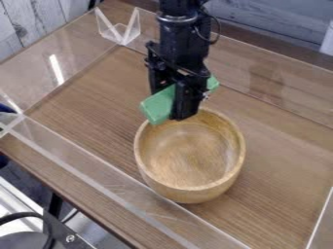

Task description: Remove the green block from inside the brown bowl and put it on the table

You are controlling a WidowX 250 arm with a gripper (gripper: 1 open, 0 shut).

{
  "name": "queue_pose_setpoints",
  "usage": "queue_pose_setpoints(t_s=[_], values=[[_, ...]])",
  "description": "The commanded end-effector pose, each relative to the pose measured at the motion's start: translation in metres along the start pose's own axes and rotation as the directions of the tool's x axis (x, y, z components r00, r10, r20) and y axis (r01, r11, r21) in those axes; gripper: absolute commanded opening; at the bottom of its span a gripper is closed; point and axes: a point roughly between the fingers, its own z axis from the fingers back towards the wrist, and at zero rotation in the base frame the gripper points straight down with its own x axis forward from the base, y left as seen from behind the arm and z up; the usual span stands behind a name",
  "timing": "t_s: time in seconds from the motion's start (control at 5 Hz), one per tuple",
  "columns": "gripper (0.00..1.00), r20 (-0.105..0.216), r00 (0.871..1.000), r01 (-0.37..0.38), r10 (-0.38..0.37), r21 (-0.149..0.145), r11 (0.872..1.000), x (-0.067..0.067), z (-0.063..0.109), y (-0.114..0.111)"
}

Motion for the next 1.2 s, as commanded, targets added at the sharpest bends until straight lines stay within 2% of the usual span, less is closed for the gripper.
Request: queue_pose_setpoints(t_s=[0.0, 0.2, 0.6, 0.8, 1.0], values=[[0.0, 0.093, 0.996, -0.007, 0.004, 0.033, 0.999, 0.002, 0.017, -0.009], [0.0, 0.104, 0.995, -0.015, 0.012, 0.032, 0.999, -0.003, 0.013, -0.017], [0.0, 0.089, 0.994, 0.054, -0.058, 0.048, 0.997, 0.005, 0.024, -0.028], [0.0, 0.053, 0.997, 0.051, -0.053, 0.049, 0.998, 0.016, 0.02, -0.042], [0.0, 0.006, 0.999, 0.051, -0.052, 0.051, 0.997, 0.033, 0.01, -0.064]])
